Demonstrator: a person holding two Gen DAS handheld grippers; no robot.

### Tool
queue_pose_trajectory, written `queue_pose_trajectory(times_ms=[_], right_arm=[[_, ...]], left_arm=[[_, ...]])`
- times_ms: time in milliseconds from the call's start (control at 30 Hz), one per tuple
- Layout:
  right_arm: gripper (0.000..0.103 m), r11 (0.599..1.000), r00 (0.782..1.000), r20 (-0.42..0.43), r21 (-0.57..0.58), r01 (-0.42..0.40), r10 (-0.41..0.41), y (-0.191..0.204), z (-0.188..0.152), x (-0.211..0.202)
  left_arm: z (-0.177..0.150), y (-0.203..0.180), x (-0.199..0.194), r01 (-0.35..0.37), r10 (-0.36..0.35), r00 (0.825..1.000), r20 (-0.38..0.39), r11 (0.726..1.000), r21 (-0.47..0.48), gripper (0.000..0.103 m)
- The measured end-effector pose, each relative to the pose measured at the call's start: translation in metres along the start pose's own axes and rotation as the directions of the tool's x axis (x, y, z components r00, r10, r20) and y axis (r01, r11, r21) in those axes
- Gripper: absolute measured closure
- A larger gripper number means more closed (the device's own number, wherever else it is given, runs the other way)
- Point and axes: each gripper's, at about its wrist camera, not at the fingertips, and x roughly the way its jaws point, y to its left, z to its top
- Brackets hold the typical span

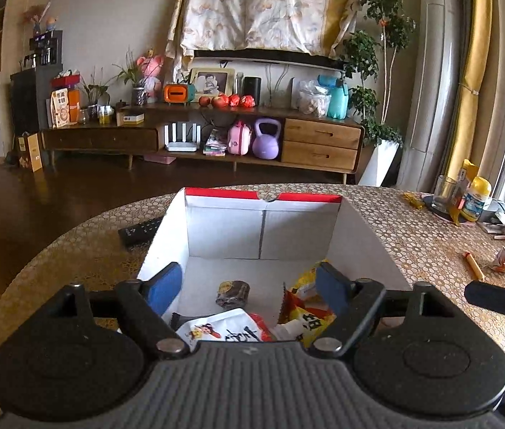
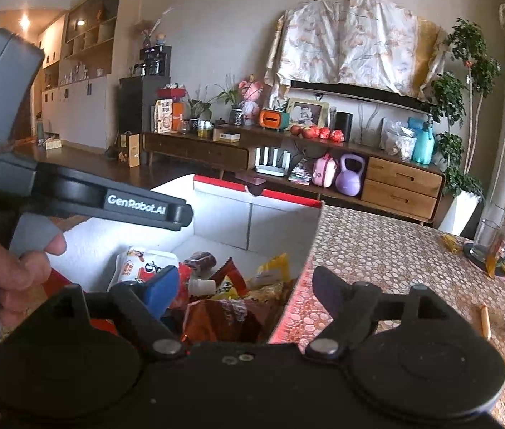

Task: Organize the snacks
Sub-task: 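Open both tools to drop the pouch and chip bag into the box, then move both tools back over the table toward the tan stick and silver wrapper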

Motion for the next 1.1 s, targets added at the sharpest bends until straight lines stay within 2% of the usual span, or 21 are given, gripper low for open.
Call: queue_pose_trajectory(times_ms=[367, 700, 1100], right_arm=[[0.019, 0.994, 0.998, 0.033, 0.091, 0.053, -0.056, -0.034, -0.009, -0.031], [0.019, 0.975, 0.99, 0.012, 0.174, 0.137, -0.141, -0.075, -0.032, -0.052], [0.019, 0.924, 0.963, -0.017, 0.277, 0.264, -0.27, -0.131, -0.061, -0.074]], left_arm=[[-0.003, -0.036, -0.012, 0.029, -0.029, 1.0, -0.001, 0.998, 0.055, 0.019], [-0.009, -0.081, -0.018, 0.088, -0.088, 0.996, -0.009, 0.991, 0.104, 0.018], [-0.009, -0.158, -0.013, 0.205, -0.203, 0.979, -0.029, 0.957, 0.206, 0.018]])
